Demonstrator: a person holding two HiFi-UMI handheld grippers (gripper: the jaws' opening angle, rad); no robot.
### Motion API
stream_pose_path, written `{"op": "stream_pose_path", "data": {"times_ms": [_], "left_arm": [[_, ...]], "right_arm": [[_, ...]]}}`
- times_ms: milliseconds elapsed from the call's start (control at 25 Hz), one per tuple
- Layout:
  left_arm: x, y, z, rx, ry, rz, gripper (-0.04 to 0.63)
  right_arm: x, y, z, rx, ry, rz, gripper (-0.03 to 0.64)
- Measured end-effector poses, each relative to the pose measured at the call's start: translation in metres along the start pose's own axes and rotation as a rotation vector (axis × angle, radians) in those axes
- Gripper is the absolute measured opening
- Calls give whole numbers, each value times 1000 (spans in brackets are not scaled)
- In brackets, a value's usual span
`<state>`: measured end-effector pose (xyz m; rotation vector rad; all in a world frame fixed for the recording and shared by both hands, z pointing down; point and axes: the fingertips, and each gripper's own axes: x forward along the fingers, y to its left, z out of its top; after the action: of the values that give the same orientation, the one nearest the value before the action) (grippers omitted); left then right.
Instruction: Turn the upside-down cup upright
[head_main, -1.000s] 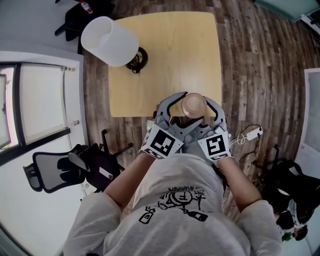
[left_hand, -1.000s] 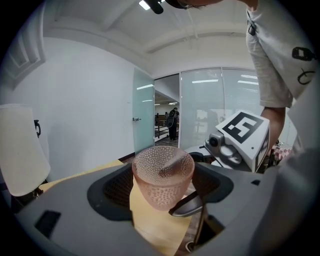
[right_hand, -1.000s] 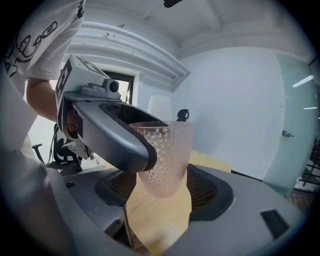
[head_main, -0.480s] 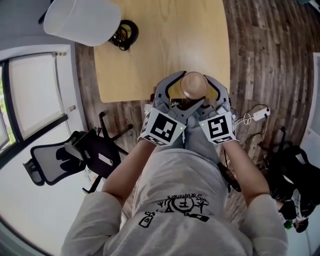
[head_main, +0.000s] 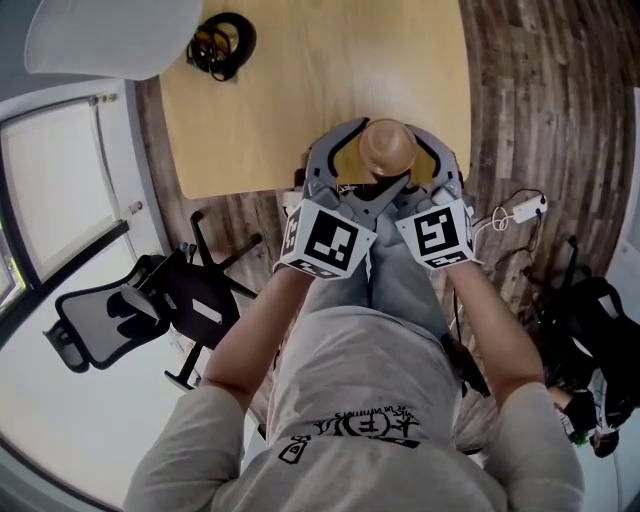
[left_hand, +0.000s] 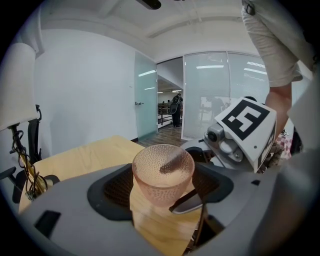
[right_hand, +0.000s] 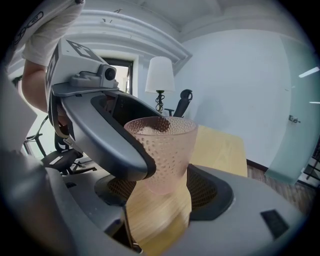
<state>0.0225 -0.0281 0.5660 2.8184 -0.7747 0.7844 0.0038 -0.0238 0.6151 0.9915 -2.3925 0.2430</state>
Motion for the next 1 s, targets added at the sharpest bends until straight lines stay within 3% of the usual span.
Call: {"op": "stream_pose_path", "data": {"times_ms": [1000], "left_arm": [[24,-3,-35,26,1,4,362]], "right_arm": [[23,1,-38,24,33,3,324]]}}
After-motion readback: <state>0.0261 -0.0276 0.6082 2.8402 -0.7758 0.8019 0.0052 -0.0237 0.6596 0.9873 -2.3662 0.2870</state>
